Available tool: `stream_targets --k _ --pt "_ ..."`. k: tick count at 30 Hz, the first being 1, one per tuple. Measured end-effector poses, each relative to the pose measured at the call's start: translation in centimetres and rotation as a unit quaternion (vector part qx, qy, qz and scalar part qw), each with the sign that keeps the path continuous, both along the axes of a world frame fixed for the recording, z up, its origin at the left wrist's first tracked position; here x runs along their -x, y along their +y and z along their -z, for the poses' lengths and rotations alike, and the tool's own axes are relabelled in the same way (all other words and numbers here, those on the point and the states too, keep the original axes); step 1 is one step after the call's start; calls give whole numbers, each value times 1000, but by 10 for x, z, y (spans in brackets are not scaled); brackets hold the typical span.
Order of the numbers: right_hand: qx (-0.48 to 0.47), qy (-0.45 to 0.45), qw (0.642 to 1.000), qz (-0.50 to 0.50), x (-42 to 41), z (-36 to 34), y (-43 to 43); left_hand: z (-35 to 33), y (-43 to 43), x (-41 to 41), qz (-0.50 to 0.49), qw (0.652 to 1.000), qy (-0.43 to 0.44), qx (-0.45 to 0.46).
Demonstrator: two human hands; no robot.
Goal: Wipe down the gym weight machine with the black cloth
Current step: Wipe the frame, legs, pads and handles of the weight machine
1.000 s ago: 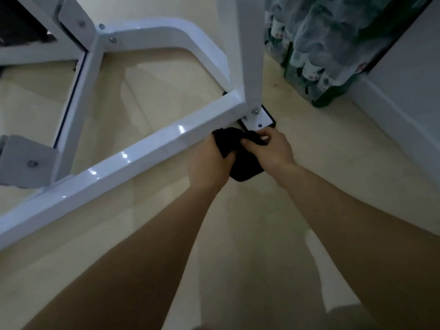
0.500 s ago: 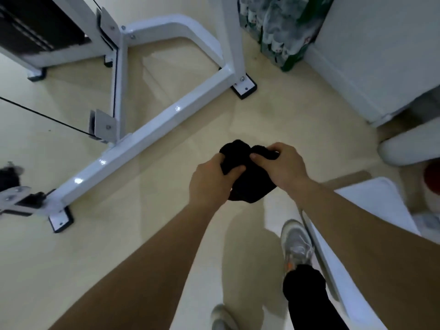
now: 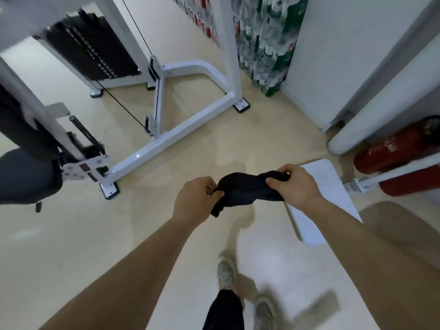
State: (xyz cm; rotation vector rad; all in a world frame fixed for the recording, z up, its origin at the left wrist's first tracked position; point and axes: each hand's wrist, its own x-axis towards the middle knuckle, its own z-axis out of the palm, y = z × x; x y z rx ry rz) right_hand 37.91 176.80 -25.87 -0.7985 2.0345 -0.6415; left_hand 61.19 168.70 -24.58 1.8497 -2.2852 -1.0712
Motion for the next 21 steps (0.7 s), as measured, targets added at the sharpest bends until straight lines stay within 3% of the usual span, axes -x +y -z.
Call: stream_targets --k 12,21 --pt "38 27 993 -113 -80 -219 137 -221 145 -96 -15 996 86 -36" --pt "113 76 973 -188 -189 -319 171 -299 201 -207 -8 997 73 18"
